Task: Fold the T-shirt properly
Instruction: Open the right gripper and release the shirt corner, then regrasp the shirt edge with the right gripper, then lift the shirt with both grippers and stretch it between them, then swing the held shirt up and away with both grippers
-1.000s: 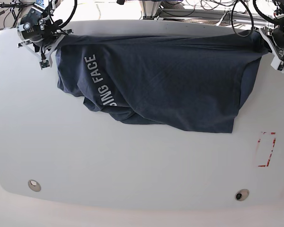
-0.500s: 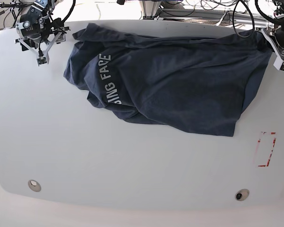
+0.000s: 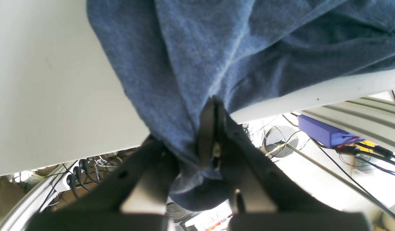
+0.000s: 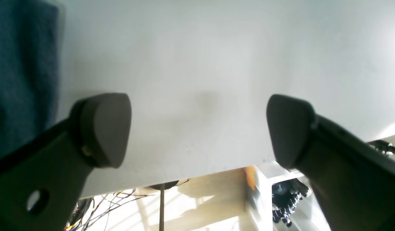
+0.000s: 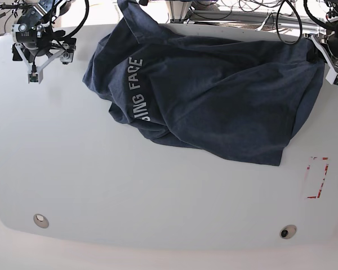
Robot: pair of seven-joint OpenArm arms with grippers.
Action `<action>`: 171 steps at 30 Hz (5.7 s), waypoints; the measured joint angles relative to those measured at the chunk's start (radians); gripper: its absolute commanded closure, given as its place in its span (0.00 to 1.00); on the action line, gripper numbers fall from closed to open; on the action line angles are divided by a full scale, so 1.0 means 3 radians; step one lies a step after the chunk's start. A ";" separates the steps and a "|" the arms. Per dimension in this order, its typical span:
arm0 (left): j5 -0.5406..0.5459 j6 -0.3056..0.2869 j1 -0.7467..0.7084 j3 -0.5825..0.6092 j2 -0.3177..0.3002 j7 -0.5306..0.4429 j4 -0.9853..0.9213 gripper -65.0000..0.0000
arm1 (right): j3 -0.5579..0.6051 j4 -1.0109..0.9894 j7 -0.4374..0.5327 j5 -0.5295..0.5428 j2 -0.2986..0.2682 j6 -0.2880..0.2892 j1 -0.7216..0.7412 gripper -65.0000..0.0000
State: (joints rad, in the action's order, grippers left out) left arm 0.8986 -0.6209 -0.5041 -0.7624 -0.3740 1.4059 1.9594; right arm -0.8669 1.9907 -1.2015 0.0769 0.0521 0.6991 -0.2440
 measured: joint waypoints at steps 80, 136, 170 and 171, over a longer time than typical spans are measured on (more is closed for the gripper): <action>-0.0123 0.0008 0.0278 0.0195 -0.0001 0.0008 -0.0009 1.00 | 0.0354 -0.0183 -0.0027 0.0434 0.0374 0.0000 0.0097 1.00; -0.0984 0.0009 0.3555 0.0778 0.0042 0.0051 -0.0008 1.00 | 0.1191 -0.0098 -0.0047 -0.0070 -0.0771 0.0005 0.2185 1.00; -0.2049 0.0009 0.5678 0.0980 0.0381 0.0062 -0.0685 1.00 | 0.2566 -0.0070 -0.0249 0.0029 -0.1829 0.0013 0.4206 1.00; -0.2046 0.0008 0.5655 0.0980 0.0387 0.0062 -0.0685 1.00 | 0.2557 -0.0070 -0.0249 0.0025 -0.1831 0.0014 0.4177 1.00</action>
State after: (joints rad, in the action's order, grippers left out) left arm 0.2848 -0.6186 1.1923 -0.4683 -0.2581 1.4246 1.7538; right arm -0.0998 1.9697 -1.2762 0.0845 -0.4973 0.7033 1.0092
